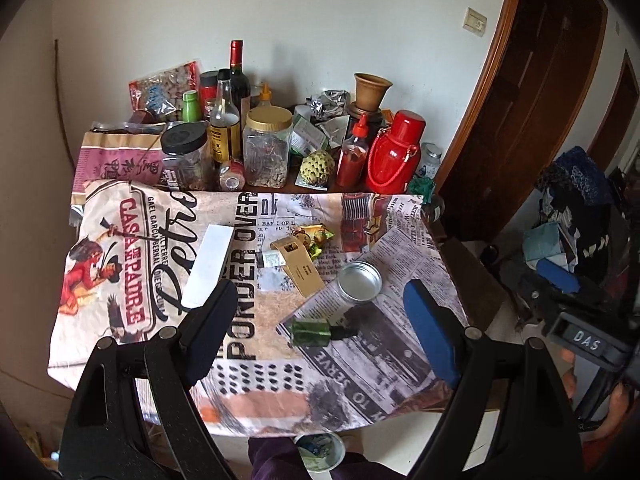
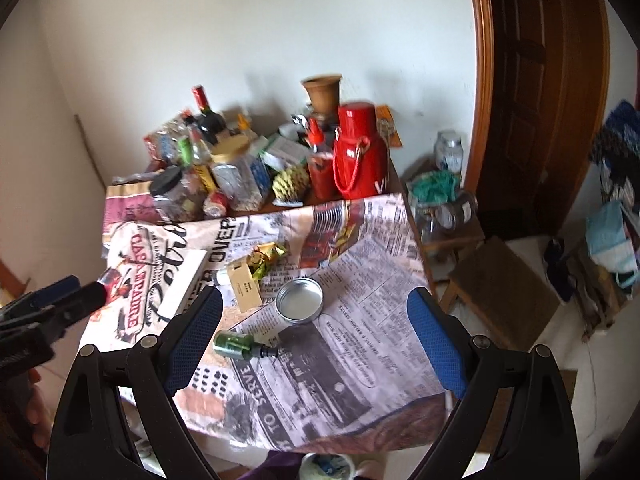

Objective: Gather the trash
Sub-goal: 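Grasp the green glass bottle with the left gripper while the right grasps the silver tin lid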

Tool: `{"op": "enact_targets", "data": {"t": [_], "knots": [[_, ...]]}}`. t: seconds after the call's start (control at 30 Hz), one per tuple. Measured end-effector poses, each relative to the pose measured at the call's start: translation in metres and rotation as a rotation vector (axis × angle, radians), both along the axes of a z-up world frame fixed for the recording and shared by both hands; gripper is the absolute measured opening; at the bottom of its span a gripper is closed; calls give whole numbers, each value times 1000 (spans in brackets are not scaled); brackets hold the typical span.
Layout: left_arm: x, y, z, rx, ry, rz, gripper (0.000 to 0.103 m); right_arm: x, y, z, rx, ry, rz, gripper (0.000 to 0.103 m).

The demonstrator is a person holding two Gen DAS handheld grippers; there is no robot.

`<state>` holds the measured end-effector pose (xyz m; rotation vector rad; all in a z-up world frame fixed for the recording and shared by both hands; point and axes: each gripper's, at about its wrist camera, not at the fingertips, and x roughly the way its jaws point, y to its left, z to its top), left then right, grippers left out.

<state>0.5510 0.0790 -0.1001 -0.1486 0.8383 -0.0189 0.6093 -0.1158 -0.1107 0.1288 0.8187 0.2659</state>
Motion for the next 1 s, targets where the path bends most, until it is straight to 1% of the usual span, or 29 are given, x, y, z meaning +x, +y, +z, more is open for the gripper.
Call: {"op": "enact_targets", "data": {"t": [0.07,0.17,0.3,0.43,0.47,0.53,0.6,0.67,0.7,0.77,0.8,0.87,0.9,0.93,1.0], "knots": [[15,11,-9,1,23,-10,84,15,10,-16,6,46,-18,92],[38,24,-31,-15,91,-13,84,36,20,-40,11,113,-38,92],[63,30,-70,-56,198,-26,84,58,27,-70,11,179,-42,92],[79,27,-116,-106,309,-25,84,74,32,-92,-15,217,-24,91],[83,26,-127,-119,334,-25,84,77,33,-98,-17,223,-16,86],[88,23,-147,-143,380,-22,84,83,34,-109,-19,239,-3,83],[91,21,-165,-169,417,-19,84,90,35,-123,-18,263,13,76],[93,18,-178,-191,440,-17,84,96,37,-136,-18,291,32,66],[94,17,-186,-204,449,-16,84,99,39,-142,-20,303,41,64],[94,15,-195,-217,457,-8,84,105,42,-155,-21,327,57,54],[94,14,-201,-235,465,-2,84,107,43,-161,-19,338,64,52],[95,15,-211,-274,485,9,84,113,46,-171,-18,362,77,41],[95,15,-215,-290,493,14,84,115,47,-175,-18,373,81,38],[95,15,-218,-292,497,18,84,116,49,-178,-18,378,85,33],[94,15,-220,-279,489,21,83,117,53,-178,-38,348,86,31]]}}
